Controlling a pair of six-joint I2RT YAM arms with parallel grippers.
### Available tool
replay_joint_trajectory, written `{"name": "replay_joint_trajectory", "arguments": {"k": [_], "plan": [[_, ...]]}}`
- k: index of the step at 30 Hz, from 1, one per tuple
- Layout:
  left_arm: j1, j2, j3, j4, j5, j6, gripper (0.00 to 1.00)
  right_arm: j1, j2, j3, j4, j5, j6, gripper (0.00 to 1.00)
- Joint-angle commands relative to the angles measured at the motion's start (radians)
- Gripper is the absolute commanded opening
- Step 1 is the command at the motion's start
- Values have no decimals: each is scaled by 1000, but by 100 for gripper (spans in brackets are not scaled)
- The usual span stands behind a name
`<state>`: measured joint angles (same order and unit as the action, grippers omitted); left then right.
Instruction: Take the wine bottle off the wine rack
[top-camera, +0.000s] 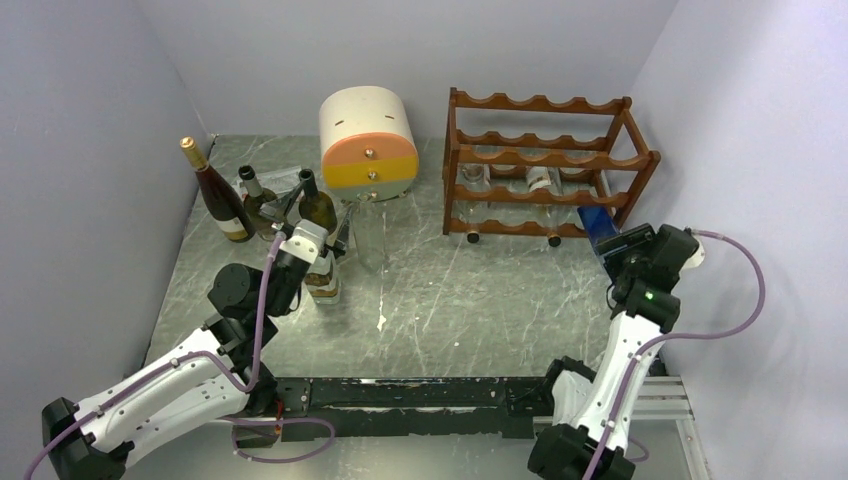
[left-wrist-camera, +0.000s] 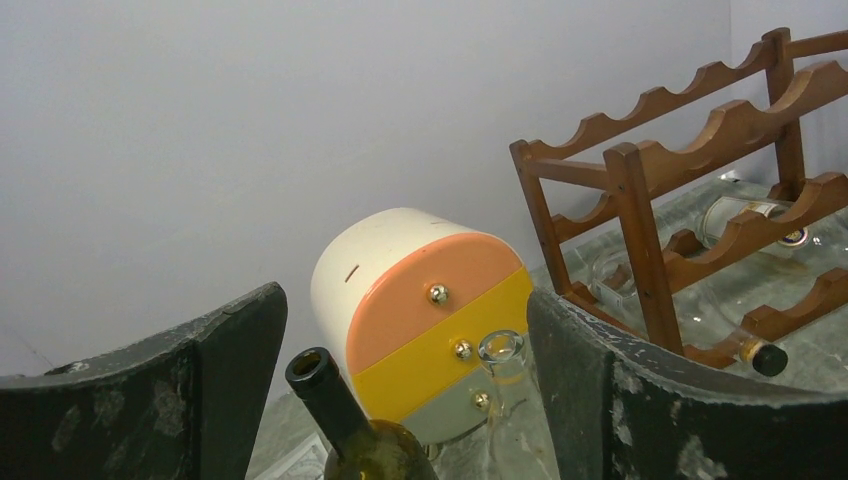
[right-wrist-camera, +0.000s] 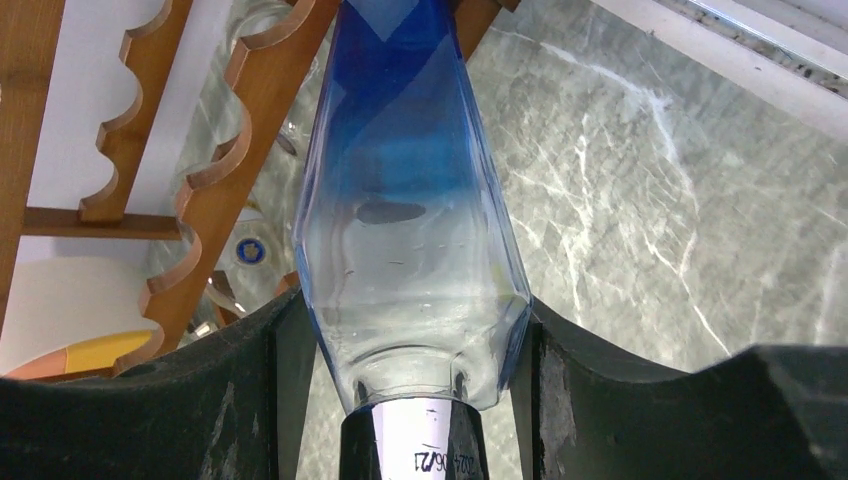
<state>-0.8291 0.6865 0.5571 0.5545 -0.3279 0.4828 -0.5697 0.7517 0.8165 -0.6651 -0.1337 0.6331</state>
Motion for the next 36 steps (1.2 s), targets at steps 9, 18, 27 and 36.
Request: {"name": "replay_joint_trajectory", "arguments": {"k": [9, 18, 27, 36], "plan": [[-6, -23, -4, 33, -18, 21, 93, 133, -16, 195, -236, 235, -44, 0], [-7, -35, -2, 30, -14, 18, 93, 142, -117, -146, 11, 124, 10, 0], [-8, -31, 2, 23, -1, 12, 93, 150, -103, -210, -133, 185, 147, 0], [-11, -46, 2, 24, 4, 13, 93, 156, 18, -148, -325, 185, 128, 2]]}}
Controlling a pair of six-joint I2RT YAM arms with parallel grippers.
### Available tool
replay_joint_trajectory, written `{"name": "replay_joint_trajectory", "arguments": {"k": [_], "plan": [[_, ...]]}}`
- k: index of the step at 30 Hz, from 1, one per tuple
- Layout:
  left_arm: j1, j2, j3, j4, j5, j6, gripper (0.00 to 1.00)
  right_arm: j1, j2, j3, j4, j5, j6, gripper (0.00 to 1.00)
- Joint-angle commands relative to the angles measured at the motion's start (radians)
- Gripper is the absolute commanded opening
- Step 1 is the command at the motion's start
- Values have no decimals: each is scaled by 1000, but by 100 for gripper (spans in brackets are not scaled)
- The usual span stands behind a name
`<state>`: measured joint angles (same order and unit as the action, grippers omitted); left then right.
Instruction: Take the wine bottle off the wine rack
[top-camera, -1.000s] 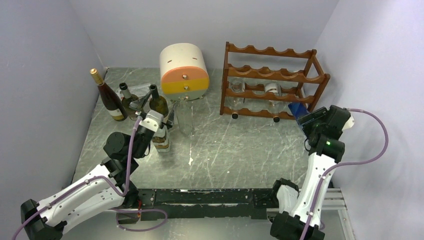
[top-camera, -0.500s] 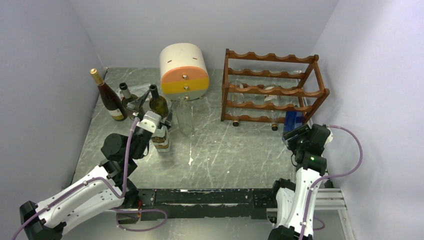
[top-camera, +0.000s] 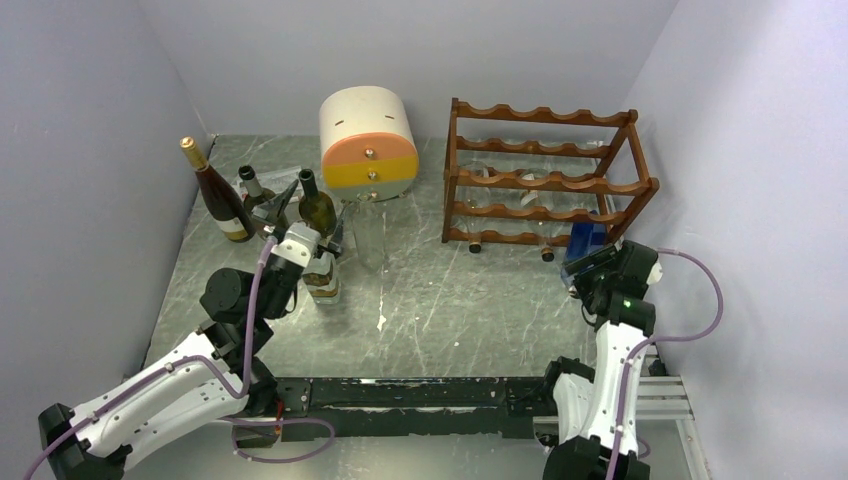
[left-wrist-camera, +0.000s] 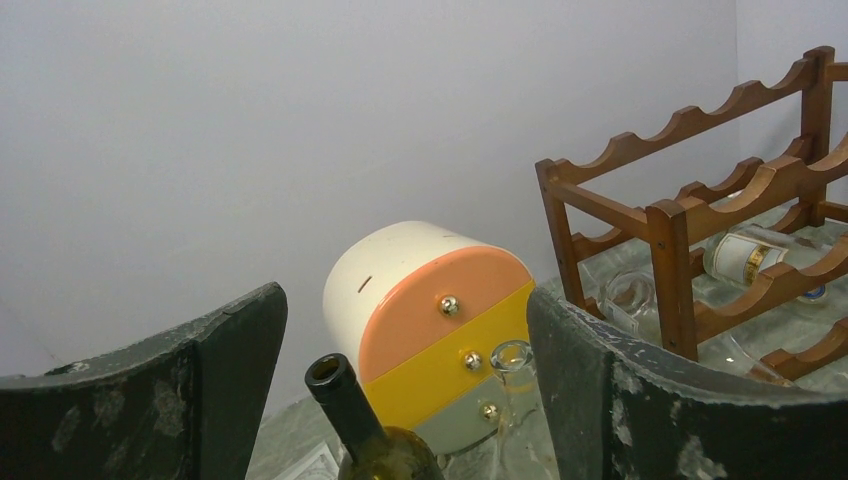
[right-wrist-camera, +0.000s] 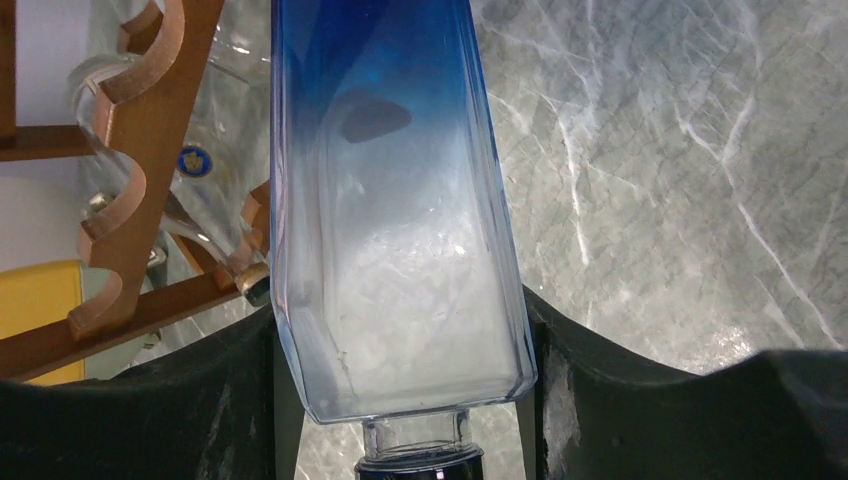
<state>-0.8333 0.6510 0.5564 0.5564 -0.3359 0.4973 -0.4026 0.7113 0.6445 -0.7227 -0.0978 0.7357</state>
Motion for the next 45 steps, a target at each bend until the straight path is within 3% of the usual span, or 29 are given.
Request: {"name": "replay_joint_trajectory", "arguments": {"k": [1, 11, 26, 33, 40, 45], "plan": [[-8, -13, 3, 21, 12, -2, 93, -10, 67, 27, -270, 127, 6, 6], [-19, -16, -1, 28, 12, 4, 93, 2, 75, -28, -225, -7, -36, 16], [-24, -2, 3, 21, 17, 8, 93, 9, 153, -239, -20, -123, -10, 15], [-24, -2, 2, 20, 17, 13, 93, 100, 110, -202, -152, -131, 67, 15], [-24, 2, 2, 19, 17, 15, 93, 104, 22, -140, -310, -150, 80, 14], [-24, 4, 0, 19, 17, 15, 93, 104, -22, -67, -394, -175, 71, 3]]}}
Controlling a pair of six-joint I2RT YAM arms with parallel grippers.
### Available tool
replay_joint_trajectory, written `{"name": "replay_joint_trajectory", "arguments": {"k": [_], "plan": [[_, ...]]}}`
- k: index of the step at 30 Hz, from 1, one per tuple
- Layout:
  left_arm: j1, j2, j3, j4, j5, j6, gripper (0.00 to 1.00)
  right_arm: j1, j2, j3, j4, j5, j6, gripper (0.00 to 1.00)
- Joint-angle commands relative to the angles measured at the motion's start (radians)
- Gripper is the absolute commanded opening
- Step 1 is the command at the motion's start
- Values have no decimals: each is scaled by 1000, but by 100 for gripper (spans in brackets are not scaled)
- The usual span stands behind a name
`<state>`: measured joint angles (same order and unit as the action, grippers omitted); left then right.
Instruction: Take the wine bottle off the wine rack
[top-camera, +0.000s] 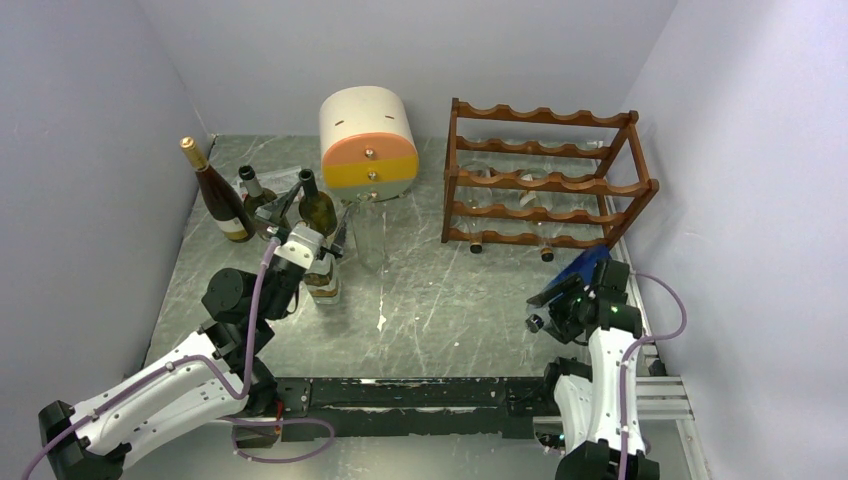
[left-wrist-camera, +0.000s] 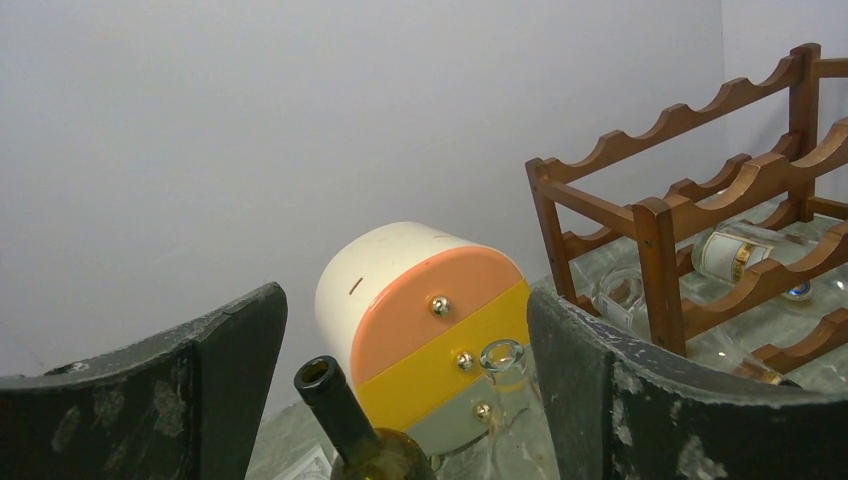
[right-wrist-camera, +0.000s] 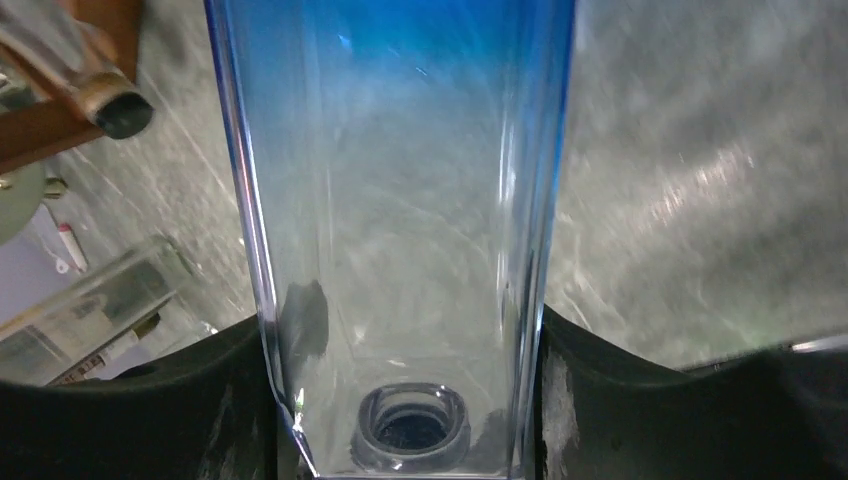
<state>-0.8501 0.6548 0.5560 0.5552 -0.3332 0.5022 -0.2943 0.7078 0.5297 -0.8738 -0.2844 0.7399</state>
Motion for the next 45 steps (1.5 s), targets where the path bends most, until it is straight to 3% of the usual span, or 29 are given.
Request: {"name": "replay_joint_trajectory", "arguments": {"k": [1, 11, 16, 20, 26, 30, 35, 36, 40, 45], "plan": [[-8, 1, 2, 20, 14, 9, 93, -4, -24, 66, -255, 17, 62, 1], [-7, 7, 2, 18, 17, 10, 93, -5, -60, 205, -328, -22, -30, 0], [-8, 6, 11, -5, 52, 2, 93, -4, -37, 230, -336, -184, -81, 0], [-10, 4, 35, -57, 190, -26, 94, -5, -7, 324, -386, -243, -101, 0], [-40, 75, 64, -70, 517, -79, 94, -5, 27, 410, -438, -409, -41, 0], [-134, 151, 78, -75, 636, -50, 94, 19, 47, 401, -439, -545, 7, 0], [-327, 297, 107, -59, 543, -21, 96, 95, 112, 493, -449, -584, 23, 0], [-358, 323, 88, 5, 492, -32, 100, 108, 124, 517, -449, -594, 29, 0], [-426, 472, -32, 394, 345, -75, 99, 149, 167, 579, -455, -608, 31, 0], [-488, 713, 34, 549, 285, -55, 100, 195, 179, 589, -458, -623, 35, 0]]}}
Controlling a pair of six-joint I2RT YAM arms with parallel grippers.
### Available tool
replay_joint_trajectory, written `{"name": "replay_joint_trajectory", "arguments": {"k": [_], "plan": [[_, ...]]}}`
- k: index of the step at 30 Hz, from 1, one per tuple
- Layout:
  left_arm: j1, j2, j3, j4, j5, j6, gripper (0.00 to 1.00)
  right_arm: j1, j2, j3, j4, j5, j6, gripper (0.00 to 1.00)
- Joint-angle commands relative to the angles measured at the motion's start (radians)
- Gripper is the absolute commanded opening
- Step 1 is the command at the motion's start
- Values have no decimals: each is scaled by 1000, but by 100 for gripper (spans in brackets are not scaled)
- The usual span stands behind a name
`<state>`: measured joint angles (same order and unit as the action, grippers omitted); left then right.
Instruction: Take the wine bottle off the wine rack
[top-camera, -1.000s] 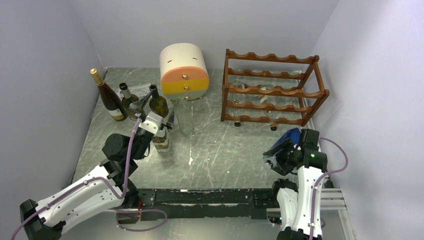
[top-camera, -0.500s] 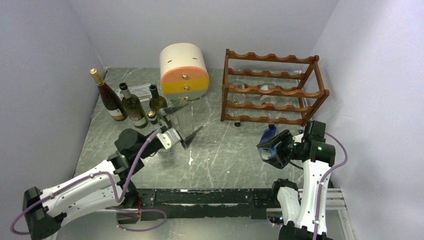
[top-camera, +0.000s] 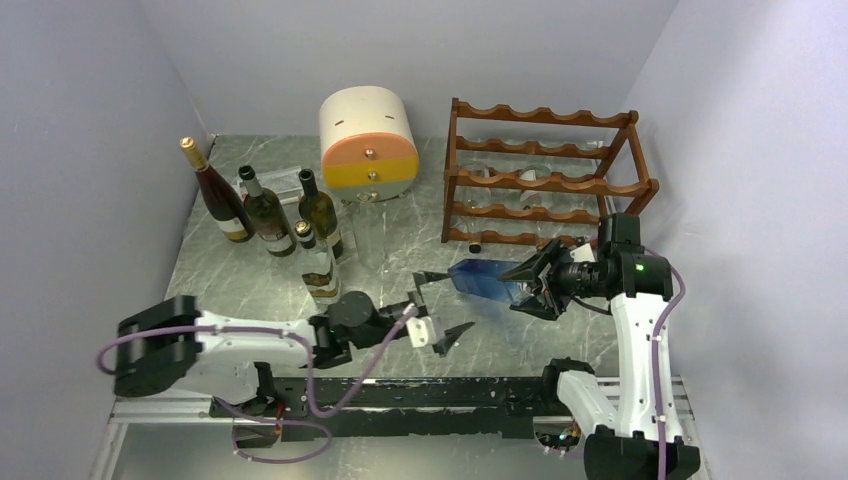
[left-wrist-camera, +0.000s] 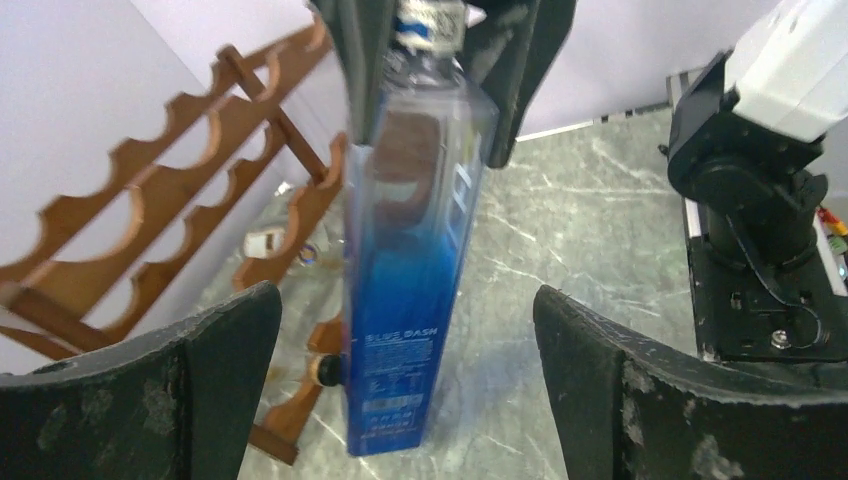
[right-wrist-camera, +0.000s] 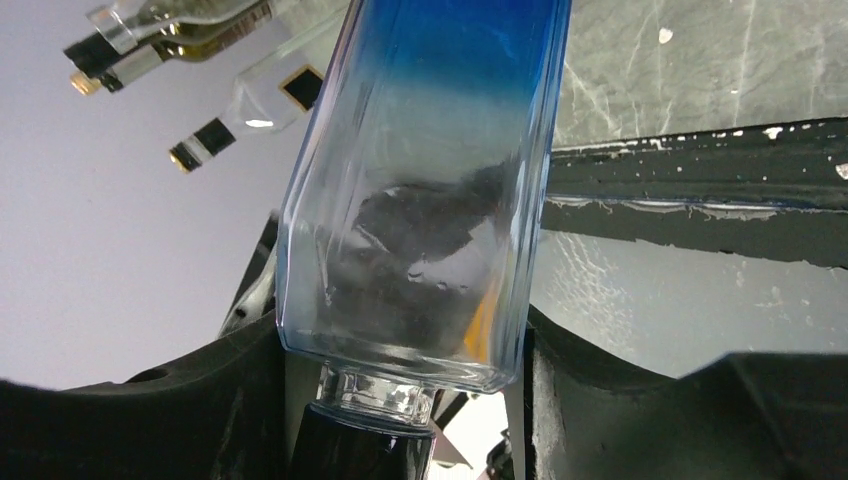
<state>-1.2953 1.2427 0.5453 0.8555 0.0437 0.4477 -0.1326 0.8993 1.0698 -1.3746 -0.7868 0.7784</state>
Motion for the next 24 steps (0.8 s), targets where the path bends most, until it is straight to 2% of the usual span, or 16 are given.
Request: {"name": "replay_joint_trajectory", "arguments": {"k": [1, 9, 13, 14, 19, 21, 23, 24], "plan": [[-56, 167, 60, 280, -114, 8, 100, 44, -9, 50, 42, -120, -4, 0], [-97, 392, 171, 362, -281, 47, 100, 116, 5, 76, 21, -113, -19, 0], [-111, 450, 217, 347, -304, 32, 92, 147, 8, 84, 23, -105, -25, 0], [-115, 465, 229, 348, -337, 32, 87, 154, 7, 86, 24, -101, -29, 0], [-129, 488, 234, 390, -502, 34, 51, 198, -8, 81, 58, -118, -38, 0], [-136, 482, 230, 390, -555, 34, 31, 223, -21, 67, 111, -153, -45, 14], [-146, 465, 215, 414, -595, 30, 12, 236, -24, 79, 114, -128, -81, 38], [-150, 458, 203, 430, -604, 26, 9, 244, -23, 99, 108, -99, -101, 51]]}}
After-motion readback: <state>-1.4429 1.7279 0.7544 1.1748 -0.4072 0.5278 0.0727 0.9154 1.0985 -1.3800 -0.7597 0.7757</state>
